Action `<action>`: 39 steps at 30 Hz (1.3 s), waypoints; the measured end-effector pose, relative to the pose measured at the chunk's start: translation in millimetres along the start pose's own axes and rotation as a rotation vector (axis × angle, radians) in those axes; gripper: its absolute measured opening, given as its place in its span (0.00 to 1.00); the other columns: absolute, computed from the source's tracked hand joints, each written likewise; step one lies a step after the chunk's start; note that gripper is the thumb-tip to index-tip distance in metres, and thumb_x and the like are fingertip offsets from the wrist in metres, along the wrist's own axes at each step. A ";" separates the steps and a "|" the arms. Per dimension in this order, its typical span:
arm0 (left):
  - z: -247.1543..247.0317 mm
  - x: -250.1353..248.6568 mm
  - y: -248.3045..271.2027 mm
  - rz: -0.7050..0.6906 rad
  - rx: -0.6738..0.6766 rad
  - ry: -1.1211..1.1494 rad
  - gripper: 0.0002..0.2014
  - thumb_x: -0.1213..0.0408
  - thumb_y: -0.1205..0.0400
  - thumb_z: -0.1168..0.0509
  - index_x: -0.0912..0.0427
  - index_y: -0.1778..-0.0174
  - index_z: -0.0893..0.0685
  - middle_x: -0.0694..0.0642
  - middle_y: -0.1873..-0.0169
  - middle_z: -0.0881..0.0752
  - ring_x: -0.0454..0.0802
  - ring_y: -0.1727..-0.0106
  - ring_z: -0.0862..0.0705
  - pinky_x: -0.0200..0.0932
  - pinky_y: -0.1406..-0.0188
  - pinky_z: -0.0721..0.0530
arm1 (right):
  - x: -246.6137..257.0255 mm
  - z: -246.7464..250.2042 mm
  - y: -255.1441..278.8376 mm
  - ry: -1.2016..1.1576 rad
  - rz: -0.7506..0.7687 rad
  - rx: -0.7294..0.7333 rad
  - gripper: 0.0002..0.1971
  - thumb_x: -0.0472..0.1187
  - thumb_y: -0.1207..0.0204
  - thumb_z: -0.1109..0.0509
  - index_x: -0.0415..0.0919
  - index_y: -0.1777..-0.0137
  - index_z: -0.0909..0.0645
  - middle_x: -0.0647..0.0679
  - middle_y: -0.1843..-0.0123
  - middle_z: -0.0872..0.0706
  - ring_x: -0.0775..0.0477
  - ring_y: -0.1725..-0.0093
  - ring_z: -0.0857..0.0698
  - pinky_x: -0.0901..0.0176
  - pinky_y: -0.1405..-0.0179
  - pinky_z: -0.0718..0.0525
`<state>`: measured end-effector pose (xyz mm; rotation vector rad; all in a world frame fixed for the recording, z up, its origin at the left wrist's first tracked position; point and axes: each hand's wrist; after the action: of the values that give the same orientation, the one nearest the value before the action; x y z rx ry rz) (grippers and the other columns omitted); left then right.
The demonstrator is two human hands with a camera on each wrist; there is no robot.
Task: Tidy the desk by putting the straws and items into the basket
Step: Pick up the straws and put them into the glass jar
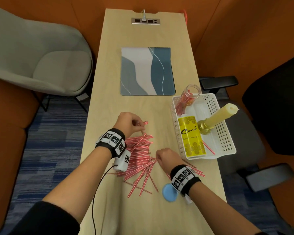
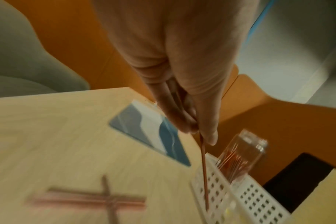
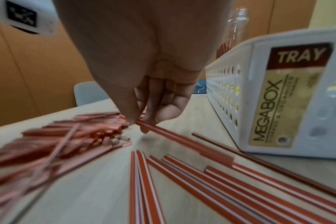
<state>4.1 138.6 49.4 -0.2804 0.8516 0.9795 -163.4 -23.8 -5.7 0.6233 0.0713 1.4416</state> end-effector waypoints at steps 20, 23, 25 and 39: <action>12.0 -203.1 -132.2 -0.345 -0.086 0.278 0.06 0.72 0.29 0.20 0.62 0.58 0.08 0.54 0.66 0.09 0.45 0.65 0.11 0.33 0.60 0.13 | -27.5 54.8 34.4 -0.656 0.065 -0.215 0.12 0.37 0.23 0.31 0.49 0.42 0.12 0.61 0.60 0.16 0.59 0.63 0.20 0.67 0.59 0.17; 1.4 -194.9 -140.1 -0.312 0.040 0.131 0.11 0.67 0.31 0.18 0.59 0.55 0.07 0.52 0.64 0.09 0.41 0.66 0.13 0.28 0.61 0.15 | -34.5 74.0 38.6 -0.739 0.068 -0.277 0.09 0.38 0.23 0.29 0.48 0.46 0.11 0.55 0.59 0.14 0.53 0.63 0.19 0.69 0.63 0.20; -1.7 -185.6 -140.7 -0.288 0.065 0.092 0.16 0.60 0.33 0.16 0.55 0.50 0.08 0.49 0.62 0.10 0.40 0.65 0.14 0.30 0.60 0.15 | -37.7 100.6 40.3 -0.825 0.058 -0.409 0.08 0.36 0.22 0.28 0.47 0.46 0.13 0.53 0.59 0.14 0.51 0.61 0.18 0.65 0.63 0.18; -28.9 5.4 -25.0 0.346 0.060 -0.129 0.05 0.65 0.30 0.23 0.51 0.61 0.08 0.48 0.66 0.11 0.48 0.60 0.12 0.39 0.54 0.14 | -68.5 229.3 -42.6 -0.678 -0.020 -1.015 0.10 0.33 0.18 0.34 0.44 0.40 0.21 0.50 0.52 0.16 0.53 0.55 0.15 0.52 0.52 0.12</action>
<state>11.4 111.8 22.6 -0.0157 0.8245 1.2765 -41.9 -169.2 146.6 0.2189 -1.1127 0.9938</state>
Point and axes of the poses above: each hand's wrist, its own y-axis away from the middle knuckle, its own z-axis out of the back of the hand, x = y × z
